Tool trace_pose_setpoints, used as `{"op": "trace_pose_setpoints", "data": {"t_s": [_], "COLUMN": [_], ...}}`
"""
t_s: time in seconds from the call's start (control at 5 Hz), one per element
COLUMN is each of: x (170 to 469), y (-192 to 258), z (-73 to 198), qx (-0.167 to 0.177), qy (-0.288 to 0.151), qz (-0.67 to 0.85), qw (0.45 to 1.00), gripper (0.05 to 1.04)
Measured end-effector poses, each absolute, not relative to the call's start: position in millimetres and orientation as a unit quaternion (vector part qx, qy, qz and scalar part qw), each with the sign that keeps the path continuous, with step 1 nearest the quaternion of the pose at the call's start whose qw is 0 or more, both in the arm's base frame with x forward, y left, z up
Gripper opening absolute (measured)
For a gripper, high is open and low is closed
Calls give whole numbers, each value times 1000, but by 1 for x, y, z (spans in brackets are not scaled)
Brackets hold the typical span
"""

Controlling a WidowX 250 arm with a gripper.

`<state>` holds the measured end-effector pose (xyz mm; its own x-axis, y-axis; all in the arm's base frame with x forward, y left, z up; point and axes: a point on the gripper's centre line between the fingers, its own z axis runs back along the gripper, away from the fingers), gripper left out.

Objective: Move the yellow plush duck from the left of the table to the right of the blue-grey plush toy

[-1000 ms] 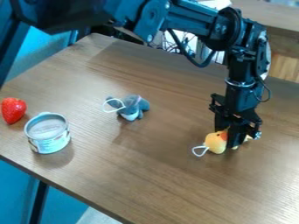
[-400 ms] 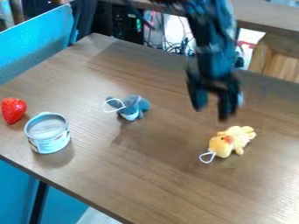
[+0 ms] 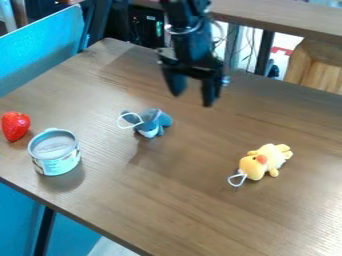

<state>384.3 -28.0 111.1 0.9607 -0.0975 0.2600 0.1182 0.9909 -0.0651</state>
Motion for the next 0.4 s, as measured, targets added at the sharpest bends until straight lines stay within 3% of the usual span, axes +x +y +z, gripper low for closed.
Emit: {"op": "trace_pose_setpoints", "data": {"t_s": [0.2, 0.4], "x": [388, 399], "y": [7, 40], "z": [110, 107], "qx": [35, 44], "qy": [-117, -96], "qz": [-31, 9], "qw": [992, 994], "gripper": [1001, 1001]}}
